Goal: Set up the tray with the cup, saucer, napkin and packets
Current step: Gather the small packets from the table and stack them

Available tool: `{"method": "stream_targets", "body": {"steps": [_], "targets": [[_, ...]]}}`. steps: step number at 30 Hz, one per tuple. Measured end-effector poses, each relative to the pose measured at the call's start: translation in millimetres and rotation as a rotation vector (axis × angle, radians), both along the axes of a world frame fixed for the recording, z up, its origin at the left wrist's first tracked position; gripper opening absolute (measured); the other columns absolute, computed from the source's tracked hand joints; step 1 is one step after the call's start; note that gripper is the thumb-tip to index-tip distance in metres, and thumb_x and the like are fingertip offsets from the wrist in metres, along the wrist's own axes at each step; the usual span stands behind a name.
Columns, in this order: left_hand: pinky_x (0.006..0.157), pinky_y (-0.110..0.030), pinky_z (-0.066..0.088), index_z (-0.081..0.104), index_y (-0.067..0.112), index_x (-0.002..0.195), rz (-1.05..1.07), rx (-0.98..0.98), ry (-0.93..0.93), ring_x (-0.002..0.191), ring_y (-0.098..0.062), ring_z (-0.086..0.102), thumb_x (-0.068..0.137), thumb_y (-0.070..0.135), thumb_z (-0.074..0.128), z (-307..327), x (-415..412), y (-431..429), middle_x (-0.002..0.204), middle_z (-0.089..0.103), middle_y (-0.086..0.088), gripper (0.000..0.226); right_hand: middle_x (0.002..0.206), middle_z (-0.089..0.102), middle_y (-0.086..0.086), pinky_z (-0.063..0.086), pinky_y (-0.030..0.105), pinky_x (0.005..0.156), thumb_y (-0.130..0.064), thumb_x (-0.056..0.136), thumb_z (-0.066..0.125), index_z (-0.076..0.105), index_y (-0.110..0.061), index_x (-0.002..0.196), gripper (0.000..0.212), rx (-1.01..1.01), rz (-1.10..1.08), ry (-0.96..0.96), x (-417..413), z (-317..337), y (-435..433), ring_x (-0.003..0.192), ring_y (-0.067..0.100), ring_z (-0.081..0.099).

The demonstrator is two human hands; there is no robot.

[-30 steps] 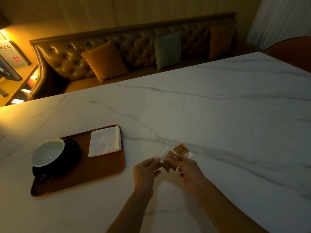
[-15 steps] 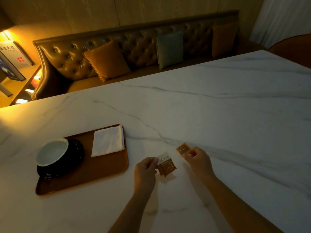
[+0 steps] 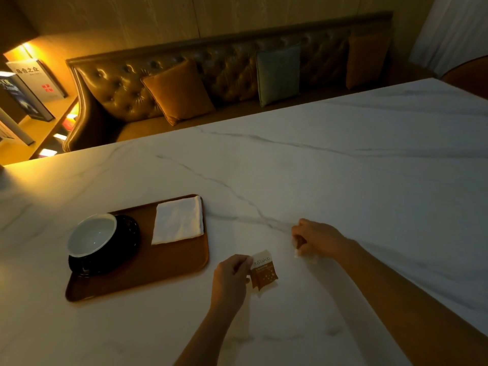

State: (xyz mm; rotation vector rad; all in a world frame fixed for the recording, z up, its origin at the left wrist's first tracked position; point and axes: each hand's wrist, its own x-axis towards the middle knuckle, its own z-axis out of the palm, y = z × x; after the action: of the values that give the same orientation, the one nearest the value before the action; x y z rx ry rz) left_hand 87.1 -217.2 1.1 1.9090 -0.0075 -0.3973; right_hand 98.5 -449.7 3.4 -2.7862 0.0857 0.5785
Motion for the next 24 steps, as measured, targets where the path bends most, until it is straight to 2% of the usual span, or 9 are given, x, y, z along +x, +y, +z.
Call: {"method": "stream_targets", "body": {"steps": [3,6,9,11,13,15,17,20,24], "targets": [[0.071,-0.038,0.057,0.067,0.023,0.077,0.015,-0.004,0.014,0.076,-0.019,0.067,0.089,0.018,0.055,-2.0,-0.4,-1.2,0.079,0.07,-0.003,0.018,0.09,0.045,0.001,0.038,0.03,0.068,-0.049,0.081,0.057,0.04,-0.021,0.082,0.033,-0.068,-0.084,0.014,-5.2,-6.5,-3.4,0.076,0.017,0.047],[0.072,-0.04,0.057,0.068,0.023,0.078,0.02,-0.007,0.022,0.075,-0.019,0.067,0.089,0.018,0.055,-5.4,0.2,-2.0,0.079,0.07,-0.003,0.017,0.097,0.052,0.004,0.04,0.029,0.068,-0.056,0.078,0.056,0.046,-0.019,0.087,0.039,-0.044,-0.166,-0.037,-9.3,-9.9,-3.9,0.077,0.018,0.05],[0.075,-0.045,0.057,0.068,0.02,0.079,0.028,-0.003,0.031,0.076,-0.023,0.067,0.089,0.018,0.056,-6.9,0.0,-3.7,0.079,0.071,-0.006,0.016,0.108,0.05,0.002,0.04,0.028,0.073,-0.045,0.074,0.065,0.053,-0.02,0.107,0.042,0.029,-0.134,-0.077,-8.0,-3.1,-3.9,0.091,0.018,0.05],[0.076,-0.047,0.056,0.069,0.017,0.081,0.015,0.007,0.011,0.077,-0.024,0.067,0.089,0.018,0.055,-7.9,-0.2,-5.0,0.079,0.071,-0.008,0.016,0.11,0.052,0.001,0.039,0.026,0.077,-0.033,0.072,0.07,0.054,-0.021,0.11,0.043,0.045,-0.059,-0.036,-5.9,-0.2,-1.4,0.097,0.019,0.049],[0.076,-0.047,0.055,0.07,0.012,0.084,-0.004,0.018,-0.012,0.077,-0.025,0.066,0.09,0.019,0.055,-8.6,0.3,-6.0,0.079,0.07,-0.009,0.018,0.104,0.054,0.002,0.041,0.027,0.075,-0.024,0.072,0.071,0.054,-0.02,0.107,0.039,0.067,-0.07,0.026,-5.4,0.0,3.3,0.092,0.019,0.051],[0.072,-0.042,0.054,0.069,0.01,0.086,-0.015,0.043,-0.04,0.076,-0.022,0.064,0.09,0.02,0.053,-8.9,1.4,-6.5,0.081,0.069,-0.009,0.019,0.099,0.056,0.004,0.043,0.029,0.071,-0.021,0.074,0.07,0.055,-0.016,0.1,0.031,0.075,-0.128,0.059,-5.7,-1.6,6.3,0.085,0.018,0.052],[0.064,-0.03,0.05,0.068,0.01,0.087,-0.005,0.095,-0.085,0.071,-0.016,0.06,0.09,0.021,0.053,-8.2,2.9,-6.2,0.081,0.066,-0.008,0.018,0.1,0.061,0.008,0.044,0.03,0.07,-0.022,0.077,0.068,0.056,-0.012,0.096,0.025,0.072,-0.163,0.09,-6.5,-3.1,6.8,0.082,0.019,0.054],[0.062,-0.03,0.046,0.069,0.006,0.088,0.001,0.093,-0.089,0.066,-0.016,0.057,0.09,0.019,0.054,-7.6,5.0,-4.9,0.08,0.066,-0.011,0.019,0.092,0.062,0.007,0.044,0.024,0.063,-0.019,0.081,0.063,0.055,-0.014,0.085,0.011,0.232,-0.251,0.076,-9.8,-2.6,7.0,0.076,0.017,0.056],[0.065,-0.037,0.049,0.071,0.01,0.083,0.033,0.032,-0.025,0.064,-0.019,0.058,0.089,0.019,0.056,-10.3,5.9,-2.9,0.073,0.068,-0.012,0.018,0.074,0.058,-0.002,0.042,0.019,0.055,-0.019,0.081,0.067,0.056,-0.02,0.071,0.014,0.61,-0.441,-0.107,-16.5,5.8,15.6,0.065,0.009,0.054]]}}
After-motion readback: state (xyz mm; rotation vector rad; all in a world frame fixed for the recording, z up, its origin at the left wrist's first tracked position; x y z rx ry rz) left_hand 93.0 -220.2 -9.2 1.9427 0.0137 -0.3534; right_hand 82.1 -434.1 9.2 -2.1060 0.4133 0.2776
